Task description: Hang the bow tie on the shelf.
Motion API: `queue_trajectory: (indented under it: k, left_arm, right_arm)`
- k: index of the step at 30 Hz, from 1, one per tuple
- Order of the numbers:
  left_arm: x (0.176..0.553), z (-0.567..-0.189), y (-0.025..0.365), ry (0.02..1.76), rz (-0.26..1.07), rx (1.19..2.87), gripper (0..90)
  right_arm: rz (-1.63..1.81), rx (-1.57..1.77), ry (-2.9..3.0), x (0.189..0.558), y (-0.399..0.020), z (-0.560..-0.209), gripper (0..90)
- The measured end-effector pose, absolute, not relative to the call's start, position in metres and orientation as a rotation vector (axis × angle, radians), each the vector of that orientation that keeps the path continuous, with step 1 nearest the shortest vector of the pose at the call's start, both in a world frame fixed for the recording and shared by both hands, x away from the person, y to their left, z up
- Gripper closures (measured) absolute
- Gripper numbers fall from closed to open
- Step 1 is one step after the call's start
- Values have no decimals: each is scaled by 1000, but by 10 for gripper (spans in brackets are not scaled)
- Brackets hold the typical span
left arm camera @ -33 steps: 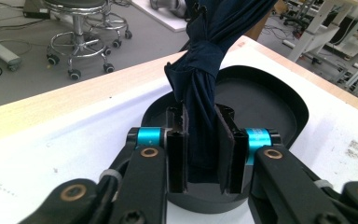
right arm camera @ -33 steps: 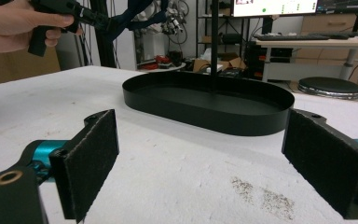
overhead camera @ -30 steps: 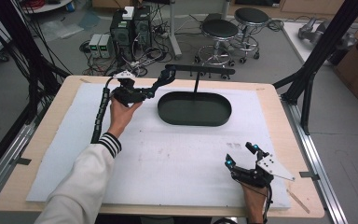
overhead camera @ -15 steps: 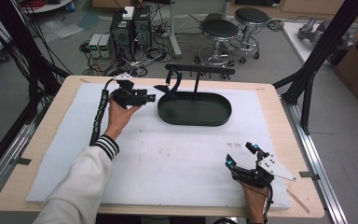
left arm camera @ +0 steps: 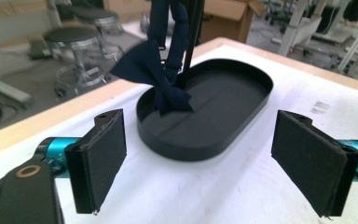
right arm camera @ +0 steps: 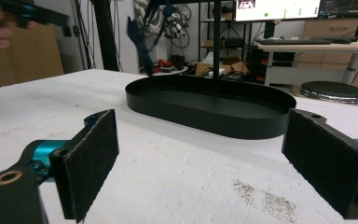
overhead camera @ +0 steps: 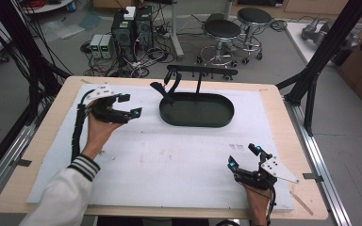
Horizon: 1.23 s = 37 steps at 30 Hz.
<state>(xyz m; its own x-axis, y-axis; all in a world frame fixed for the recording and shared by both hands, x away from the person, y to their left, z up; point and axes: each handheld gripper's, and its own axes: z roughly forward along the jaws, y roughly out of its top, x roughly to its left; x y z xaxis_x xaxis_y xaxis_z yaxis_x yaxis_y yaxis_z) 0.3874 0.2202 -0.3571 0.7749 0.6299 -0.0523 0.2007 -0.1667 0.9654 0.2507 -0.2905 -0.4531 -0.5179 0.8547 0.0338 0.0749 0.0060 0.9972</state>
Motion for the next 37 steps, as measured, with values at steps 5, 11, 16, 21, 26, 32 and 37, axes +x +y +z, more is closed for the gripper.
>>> queue_trajectory:
  k: [5, 11, 16, 21, 26, 32, 37]
  left_arm:
    - [339, -362, 260, 650, 529, 1675, 183]
    - [292, -391, 293, 667, 590, 1612, 182]
    - [274, -413, 304, 688, 610, 1593, 182]
    - [270, -425, 303, 687, 624, 1570, 182]
    - [271, -433, 299, 688, 615, 1559, 180]
    - [275, -448, 298, 724, 587, 1567, 173]
    - [275, -450, 301, 738, 576, 1548, 172]
  right_arm:
    - [1569, 967, 1659, 250, -289, -453, 98]
    - [1567, 967, 1648, 250, -289, -453, 99]
    - [1567, 971, 1647, 250, -289, -453, 98]
    - [1561, 971, 1654, 250, -289, -453, 98]
    - [1559, 969, 1649, 249, -289, -453, 99]
    - [1562, 956, 1655, 249, -288, -453, 98]
    - [1571, 970, 1655, 250, -289, -453, 98]
